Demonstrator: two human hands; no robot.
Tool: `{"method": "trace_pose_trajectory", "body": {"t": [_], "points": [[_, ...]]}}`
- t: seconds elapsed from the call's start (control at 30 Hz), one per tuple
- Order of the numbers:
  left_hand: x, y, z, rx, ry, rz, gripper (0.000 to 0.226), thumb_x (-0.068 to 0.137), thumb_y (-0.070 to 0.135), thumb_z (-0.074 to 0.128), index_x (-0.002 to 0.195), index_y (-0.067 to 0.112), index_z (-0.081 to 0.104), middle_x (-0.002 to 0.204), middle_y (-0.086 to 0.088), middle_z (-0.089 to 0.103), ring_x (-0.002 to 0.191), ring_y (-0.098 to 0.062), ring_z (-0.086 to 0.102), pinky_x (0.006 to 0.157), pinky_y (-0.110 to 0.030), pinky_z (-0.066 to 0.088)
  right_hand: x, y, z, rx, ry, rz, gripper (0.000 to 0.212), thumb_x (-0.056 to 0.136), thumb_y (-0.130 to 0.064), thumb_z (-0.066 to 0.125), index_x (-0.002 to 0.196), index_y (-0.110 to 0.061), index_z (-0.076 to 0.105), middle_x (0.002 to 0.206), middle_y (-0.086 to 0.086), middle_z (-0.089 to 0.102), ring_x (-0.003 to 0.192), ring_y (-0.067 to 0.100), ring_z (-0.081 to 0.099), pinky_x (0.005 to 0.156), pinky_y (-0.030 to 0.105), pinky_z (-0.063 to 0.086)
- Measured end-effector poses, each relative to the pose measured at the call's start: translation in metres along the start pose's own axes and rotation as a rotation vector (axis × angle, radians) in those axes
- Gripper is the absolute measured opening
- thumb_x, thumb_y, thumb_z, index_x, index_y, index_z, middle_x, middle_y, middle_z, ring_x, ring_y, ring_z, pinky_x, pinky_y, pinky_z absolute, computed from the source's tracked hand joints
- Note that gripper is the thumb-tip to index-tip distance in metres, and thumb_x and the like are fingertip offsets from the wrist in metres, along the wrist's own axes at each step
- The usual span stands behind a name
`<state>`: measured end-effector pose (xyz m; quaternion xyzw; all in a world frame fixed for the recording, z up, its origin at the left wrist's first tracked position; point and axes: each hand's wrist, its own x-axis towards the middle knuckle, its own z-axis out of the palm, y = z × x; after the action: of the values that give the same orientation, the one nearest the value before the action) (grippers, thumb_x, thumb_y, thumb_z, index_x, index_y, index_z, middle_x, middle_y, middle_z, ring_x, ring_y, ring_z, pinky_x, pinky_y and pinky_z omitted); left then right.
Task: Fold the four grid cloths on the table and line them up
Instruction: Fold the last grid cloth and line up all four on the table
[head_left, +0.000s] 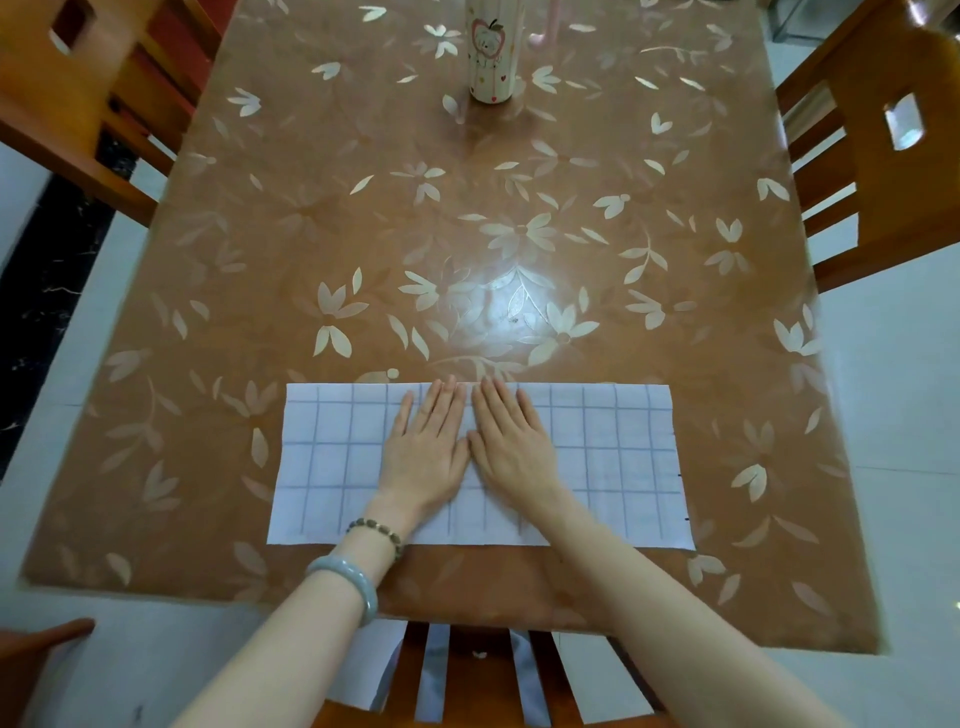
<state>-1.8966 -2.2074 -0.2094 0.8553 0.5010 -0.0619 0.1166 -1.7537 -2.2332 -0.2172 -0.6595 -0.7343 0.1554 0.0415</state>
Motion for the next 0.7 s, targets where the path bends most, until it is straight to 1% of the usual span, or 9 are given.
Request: {"method": "trace_pose_trajectory", "body": {"t": [0.1,0.2,0.3,0.37,0.43,0.5,0.53,0.6,0.7], "points": [[-0.004,-0.012,0.002,-0.045,0.009,-0.124,0.066,0.096,0.049,0.006,0.152,0.016,-0.006,0.160,0.001,-0.008,0.148,-0.014,-0.009,0.120,-0.041,-0.006,-0.008,0.026,-0.006,-0.042,-0.008,0.056,0.060,0.100,-0.039,0.018,0.142,-0.001,0.038,0.148,0.014,0.037,0.140,0.026,0.031,0.115,0.043,0.017],[-0.014,-0.041,0.001,-0.053,0.014,-0.244,0.068,0.096,0.055,0.001,0.151,0.018,-0.015,0.159,0.002,-0.019,0.146,-0.011,-0.019,0.120,-0.042,-0.007,-0.023,0.066,-0.016,-0.077,0.004,0.180,0.065,0.099,-0.043,0.010,0.143,-0.001,0.034,0.150,0.015,0.034,0.141,0.024,0.024,0.117,0.038,0.007],[-0.024,-0.076,-0.003,-0.076,0.039,-0.355,0.070,0.095,0.057,0.001,0.152,0.019,-0.011,0.161,0.002,-0.013,0.146,-0.010,-0.016,0.120,-0.041,-0.007,-0.044,0.107,-0.029,-0.123,0.028,0.265,0.066,0.098,-0.044,0.011,0.148,-0.003,0.020,0.156,0.011,0.016,0.145,0.021,0.008,0.118,0.031,-0.005],[-0.030,-0.097,-0.005,-0.067,0.052,-0.414,0.073,0.093,0.058,0.000,0.153,0.017,-0.007,0.161,0.001,-0.009,0.147,-0.011,-0.012,0.120,-0.042,-0.006,-0.057,0.129,-0.037,-0.166,-0.002,0.302,0.067,0.096,-0.048,0.004,0.150,-0.007,0.007,0.158,0.007,0.003,0.146,0.019,-0.003,0.117,0.030,-0.008],[-0.037,-0.113,-0.008,-0.038,0.053,-0.459,0.075,0.093,0.060,-0.003,0.153,0.014,-0.006,0.161,-0.001,-0.008,0.147,-0.013,-0.012,0.120,-0.044,-0.005,-0.063,0.143,-0.041,-0.195,-0.007,0.336,0.071,0.094,-0.052,-0.003,0.150,-0.008,0.004,0.159,0.008,0.002,0.145,0.017,-0.007,0.117,0.032,-0.012],[-0.043,-0.116,-0.013,-0.016,0.058,-0.484,0.078,0.093,0.061,-0.004,0.153,0.011,-0.006,0.161,-0.004,-0.008,0.147,-0.015,-0.013,0.120,-0.044,-0.007,-0.063,0.144,-0.045,-0.193,0.026,0.399,0.077,0.093,-0.054,-0.006,0.149,-0.005,0.008,0.159,0.011,0.005,0.145,0.019,-0.004,0.116,0.036,-0.014],[-0.044,-0.110,-0.016,-0.013,0.071,-0.467,0.076,0.094,0.060,-0.003,0.152,0.010,-0.006,0.161,-0.005,-0.009,0.147,-0.015,-0.014,0.120,-0.043,-0.009,-0.060,0.137,-0.046,-0.193,0.063,0.424,0.075,0.094,-0.052,-0.004,0.149,-0.003,0.012,0.158,0.014,0.009,0.146,0.022,0.000,0.117,0.040,-0.010],[-0.042,-0.084,-0.019,-0.044,0.108,-0.351,0.071,0.096,0.054,0.003,0.151,0.010,-0.007,0.159,-0.006,-0.008,0.147,-0.015,-0.012,0.119,-0.039,-0.012,-0.049,0.101,-0.047,-0.171,0.141,0.402,0.064,0.098,-0.041,0.010,0.145,0.001,0.023,0.154,0.019,0.021,0.144,0.029,0.014,0.115,0.050,0.004],[-0.035,-0.036,-0.009,-0.058,0.064,-0.152,0.068,0.097,0.050,0.007,0.152,0.010,-0.002,0.160,-0.006,-0.006,0.147,-0.015,-0.012,0.118,-0.037,-0.015,-0.030,0.027,-0.031,-0.083,0.148,0.163,0.054,0.094,-0.028,0.028,0.139,0.000,0.032,0.146,0.021,0.038,0.139,0.033,0.029,0.110,0.052,0.019]]}}
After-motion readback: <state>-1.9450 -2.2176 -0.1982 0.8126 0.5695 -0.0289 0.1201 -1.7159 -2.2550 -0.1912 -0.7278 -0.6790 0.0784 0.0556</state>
